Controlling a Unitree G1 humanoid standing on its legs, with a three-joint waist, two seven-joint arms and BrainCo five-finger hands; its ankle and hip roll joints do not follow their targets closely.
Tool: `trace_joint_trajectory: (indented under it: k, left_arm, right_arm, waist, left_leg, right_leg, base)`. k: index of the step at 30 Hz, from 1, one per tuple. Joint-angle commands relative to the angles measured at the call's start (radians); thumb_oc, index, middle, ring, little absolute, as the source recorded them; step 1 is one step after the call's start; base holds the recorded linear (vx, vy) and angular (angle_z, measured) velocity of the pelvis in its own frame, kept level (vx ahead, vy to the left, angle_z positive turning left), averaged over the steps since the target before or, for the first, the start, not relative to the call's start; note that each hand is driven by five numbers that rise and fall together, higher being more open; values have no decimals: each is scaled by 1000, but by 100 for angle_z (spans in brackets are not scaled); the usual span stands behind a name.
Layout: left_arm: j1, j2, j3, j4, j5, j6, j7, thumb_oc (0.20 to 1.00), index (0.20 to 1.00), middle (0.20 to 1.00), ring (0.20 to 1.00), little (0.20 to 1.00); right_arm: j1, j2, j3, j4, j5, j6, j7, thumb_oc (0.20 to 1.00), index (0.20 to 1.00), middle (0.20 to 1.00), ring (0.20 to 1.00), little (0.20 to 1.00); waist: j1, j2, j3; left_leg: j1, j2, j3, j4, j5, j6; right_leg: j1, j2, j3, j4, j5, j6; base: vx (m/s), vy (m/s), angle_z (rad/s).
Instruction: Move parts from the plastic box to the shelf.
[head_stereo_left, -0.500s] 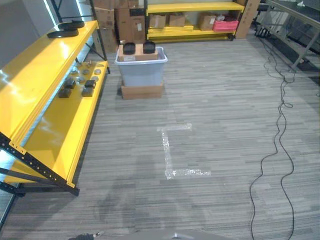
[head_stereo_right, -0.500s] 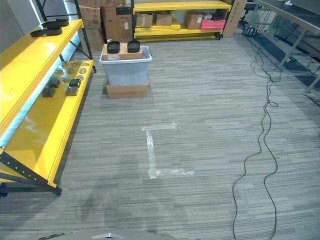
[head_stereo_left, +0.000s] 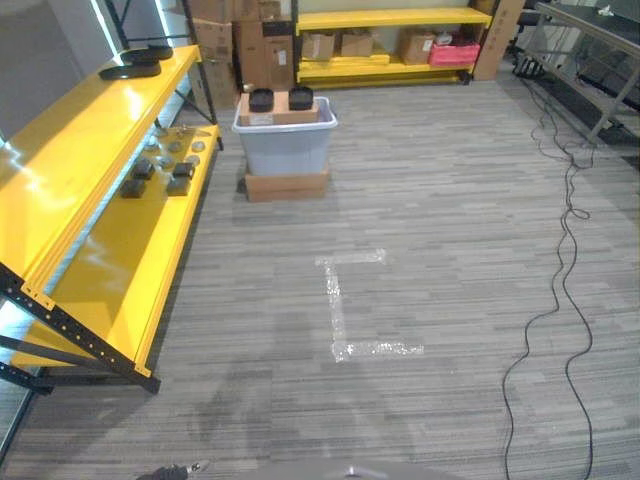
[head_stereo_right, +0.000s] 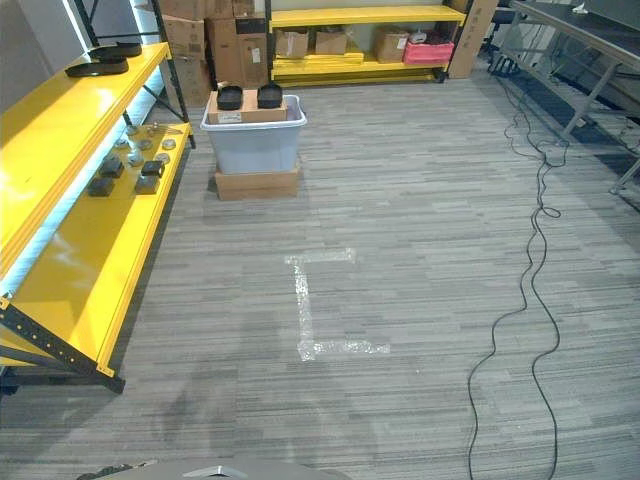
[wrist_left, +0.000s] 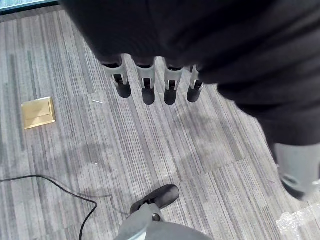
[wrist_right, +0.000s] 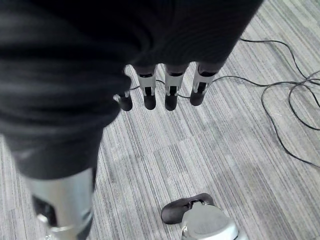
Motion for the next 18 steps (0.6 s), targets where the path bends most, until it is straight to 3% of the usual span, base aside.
trace_joint_trajectory:
  k: [1, 11, 18]
  left_arm:
    - [-48, -5, -8, 32, 16, -13, -2, 1000, 1000, 1000, 1000, 1000]
    - [-60, -8, -25, 7, 30, -19, 16, 1000, 1000, 1000, 1000, 1000]
    - [-59, -7, -33, -3, 55, -28, 52, 1000, 1000, 1000, 1000, 1000]
  right_arm:
    - [-33, -6, -22, 62, 0, 1, 6, 1000, 1000, 1000, 1000, 1000]
    - [-33, -5, -27, 56, -1, 0, -11, 1000, 1000, 1000, 1000, 1000]
    - [-27, 4, 9, 21, -85, -22, -65, 1000, 1000, 1000, 1000, 1000]
  waist:
    - [17, 16, -35]
    - [18, 14, -32]
    - [17, 11, -24]
  left_leg:
    - [41, 51, 41, 27, -139, -61]
    - [41, 51, 33, 24, -138, -61]
    - [33, 47, 33, 25, -136, -59]
  right_leg:
    - [-69, -46, 48, 55, -109, 187]
    - [-68, -48, 39, 60, -110, 188]
    - [-81, -49, 38, 68, -107, 189]
  base:
    - [0, 0, 0]
    - [-5, -4, 3]
    - [0, 0, 0]
